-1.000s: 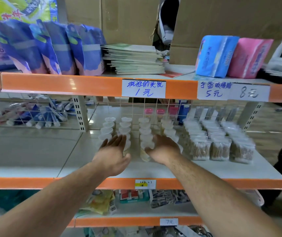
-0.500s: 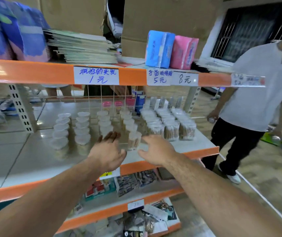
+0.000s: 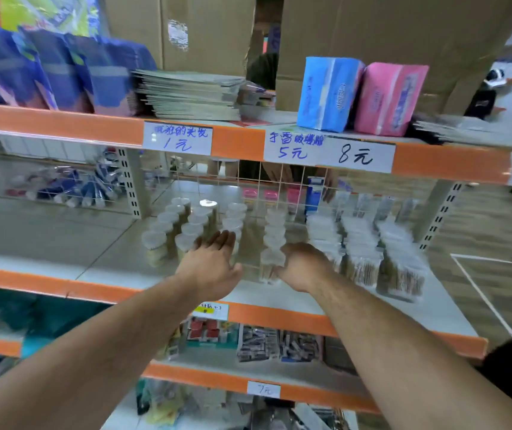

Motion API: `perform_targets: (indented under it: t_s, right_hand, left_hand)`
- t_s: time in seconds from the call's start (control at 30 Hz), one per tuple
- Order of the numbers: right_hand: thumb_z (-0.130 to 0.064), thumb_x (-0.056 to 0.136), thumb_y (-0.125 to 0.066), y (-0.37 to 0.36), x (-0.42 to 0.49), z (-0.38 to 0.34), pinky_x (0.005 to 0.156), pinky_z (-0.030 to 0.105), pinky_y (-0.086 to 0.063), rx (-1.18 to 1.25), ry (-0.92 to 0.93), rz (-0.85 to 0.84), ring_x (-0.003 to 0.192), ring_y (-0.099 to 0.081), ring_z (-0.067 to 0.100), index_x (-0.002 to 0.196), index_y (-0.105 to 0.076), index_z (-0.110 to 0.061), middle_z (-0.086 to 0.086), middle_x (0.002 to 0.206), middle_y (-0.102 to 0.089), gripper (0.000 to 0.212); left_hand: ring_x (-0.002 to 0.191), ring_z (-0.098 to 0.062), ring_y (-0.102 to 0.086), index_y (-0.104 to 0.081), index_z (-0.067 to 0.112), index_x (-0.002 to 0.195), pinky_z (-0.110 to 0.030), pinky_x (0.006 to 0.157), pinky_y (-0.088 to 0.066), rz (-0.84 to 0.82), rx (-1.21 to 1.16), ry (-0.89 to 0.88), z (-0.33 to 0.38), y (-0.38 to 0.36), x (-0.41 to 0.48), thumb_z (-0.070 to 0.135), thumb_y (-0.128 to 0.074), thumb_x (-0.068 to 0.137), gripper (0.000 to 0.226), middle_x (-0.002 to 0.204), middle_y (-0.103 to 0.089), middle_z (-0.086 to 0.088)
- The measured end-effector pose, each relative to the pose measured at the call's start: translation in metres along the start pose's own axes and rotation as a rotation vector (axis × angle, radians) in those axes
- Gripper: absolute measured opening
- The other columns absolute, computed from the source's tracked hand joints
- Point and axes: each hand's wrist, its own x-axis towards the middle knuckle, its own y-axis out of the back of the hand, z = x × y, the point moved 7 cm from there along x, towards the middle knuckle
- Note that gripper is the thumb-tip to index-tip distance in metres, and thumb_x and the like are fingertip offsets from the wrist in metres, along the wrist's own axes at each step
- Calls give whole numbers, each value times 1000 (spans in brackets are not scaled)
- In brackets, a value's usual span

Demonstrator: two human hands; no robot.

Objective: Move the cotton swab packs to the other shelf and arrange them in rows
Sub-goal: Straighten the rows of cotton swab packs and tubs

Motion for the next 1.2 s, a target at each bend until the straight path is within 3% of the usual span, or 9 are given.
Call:
perform_targets:
  t_s: [0.17,0.27,0.4,0.47,0.63,0.73,0.93,1.03,1.2]
  right_hand:
    - [-38,91,-61,-4,12,-6,79,25,-50,14,33,-24,104,-60,23,137,-48,-18,6,125,-59,52]
    - [-33,90,-61,-6,17,-9,74,29,-53,-13,40,2,85,-59,20,121,-55,-16,2,100,-60,36]
    - [-22,92,-55,-2,20,-7,65,23,-46,85,8,25,76,-56,12,93,-60,-19,-3,94,-61,5]
    - [-18,91,-54,1,17,-9,63,22,-40,97,5,44,69,-48,8,83,-53,-22,-6,90,-56,9]
    - [-18,84,-65,4,11,-5,49,22,-34,220,6,3,74,-48,13,121,-49,-16,-2,108,-52,40]
    - [-30,81,-76,22,6,7,59,19,-41,456,-67,27,86,-55,13,132,-51,-19,0,118,-58,57]
    - [-33,78,-81,50,-10,31,73,32,-61,779,-165,20,82,-70,17,111,-68,-19,-1,102,-69,38]
    - [-31,79,-80,51,-12,37,77,39,-61,720,-159,24,74,-73,19,87,-70,-23,0,83,-73,15]
    - [-35,77,-80,53,-17,38,69,33,-62,735,-181,38,66,-72,16,83,-70,-19,-1,76,-73,19]
  left_hand:
    - [152,-15,2,0,16,158,-40,123,3,-12,13,80,-6,1,-14,48,-26,98,73,166,-3,-3]
    - [152,-15,3,0,16,158,-40,123,3,-3,11,95,-7,5,-14,49,-25,98,73,166,-2,-3]
    - [152,-16,2,-1,15,158,-40,123,2,11,21,70,-2,7,-8,49,-25,97,74,166,-4,-4]
    - [152,-16,1,-1,15,158,-40,123,3,21,13,54,1,6,-4,49,-25,96,74,166,-4,-4]
    - [152,-14,-1,-4,16,158,-39,124,-2,31,-38,3,13,2,1,48,-29,96,75,165,-4,-2]
    - [150,-16,-17,-18,16,157,-34,121,-15,107,-35,-43,28,9,1,45,-40,94,73,163,-21,-2]
    - [132,-19,-48,-44,20,145,-34,118,-28,207,-42,-148,58,12,4,46,-48,91,61,145,-52,0]
    - [117,-20,-58,-55,22,132,-36,104,-45,246,-45,-184,68,16,6,52,-50,86,55,130,-64,2]
    - [92,-19,-66,-63,29,114,-31,72,-54,250,-115,-198,82,20,4,66,-64,76,54,103,-71,4]
